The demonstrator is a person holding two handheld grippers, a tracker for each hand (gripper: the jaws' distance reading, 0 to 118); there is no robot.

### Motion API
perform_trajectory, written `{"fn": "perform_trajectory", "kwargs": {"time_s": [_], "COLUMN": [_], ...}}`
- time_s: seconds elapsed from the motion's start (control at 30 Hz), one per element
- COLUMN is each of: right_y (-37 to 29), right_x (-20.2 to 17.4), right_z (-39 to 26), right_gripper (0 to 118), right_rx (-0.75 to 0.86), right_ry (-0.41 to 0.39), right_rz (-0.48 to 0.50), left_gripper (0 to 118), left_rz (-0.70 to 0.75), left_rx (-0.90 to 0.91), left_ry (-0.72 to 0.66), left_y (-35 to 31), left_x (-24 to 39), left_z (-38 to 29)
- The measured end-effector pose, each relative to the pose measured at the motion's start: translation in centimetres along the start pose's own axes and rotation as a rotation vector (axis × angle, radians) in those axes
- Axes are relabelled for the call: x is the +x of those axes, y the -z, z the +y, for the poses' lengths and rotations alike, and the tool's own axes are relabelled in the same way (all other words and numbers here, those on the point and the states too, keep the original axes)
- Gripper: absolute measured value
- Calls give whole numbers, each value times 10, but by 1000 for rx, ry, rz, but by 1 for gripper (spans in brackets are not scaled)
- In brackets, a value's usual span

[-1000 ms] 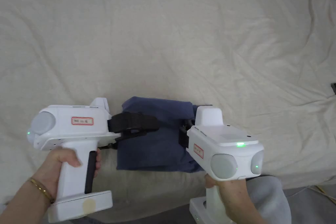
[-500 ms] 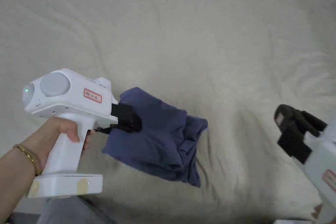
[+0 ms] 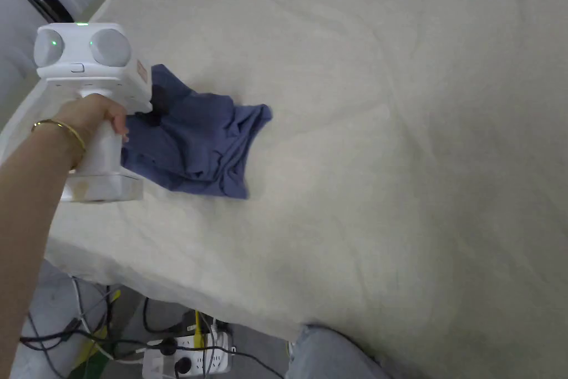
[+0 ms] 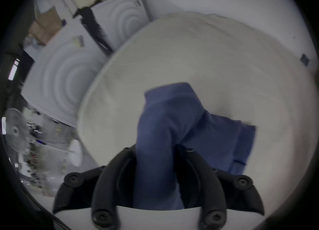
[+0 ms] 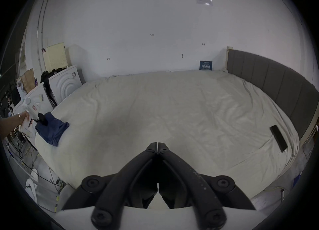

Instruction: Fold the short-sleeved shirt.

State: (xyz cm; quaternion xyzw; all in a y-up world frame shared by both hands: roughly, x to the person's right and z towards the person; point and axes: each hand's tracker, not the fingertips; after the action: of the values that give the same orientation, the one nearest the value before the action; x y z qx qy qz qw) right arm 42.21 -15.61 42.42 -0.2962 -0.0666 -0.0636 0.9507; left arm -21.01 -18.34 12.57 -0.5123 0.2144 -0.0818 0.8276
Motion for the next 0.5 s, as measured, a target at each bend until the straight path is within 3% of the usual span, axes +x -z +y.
{"fn": "perform_trajectory", "kwargs": {"time_s": [0.1,0.23,0.27,0.33,0.37,0.5], "right_y": [11,14,13,9,4,-19], "right_x": [-6,-9,-7,-4,-7,7], "right_z": [-3,-5,-5,-2,2,18], "right_gripper": [2,2,2,2,2,2], "right_rx": [-29,-40,-38,-22,-8,84], "right_ry": [-2,-26,-28,-33,-34,-46], "right_rz": [4,12,20,27,31,30], "left_gripper": [68,66,58,13,4,1], "left_rz": [226,209,213,198,189,1], "left_rx": [79,214,270,362,431,639], "left_ry": [98,33,2,-11,-7,12], "left_y": [16,-4,-16,-46,-65,-156], "left_x": [-1,-4,-1,9,16,49], "left_z": [1,0,-2,-4,-6,-17]}}
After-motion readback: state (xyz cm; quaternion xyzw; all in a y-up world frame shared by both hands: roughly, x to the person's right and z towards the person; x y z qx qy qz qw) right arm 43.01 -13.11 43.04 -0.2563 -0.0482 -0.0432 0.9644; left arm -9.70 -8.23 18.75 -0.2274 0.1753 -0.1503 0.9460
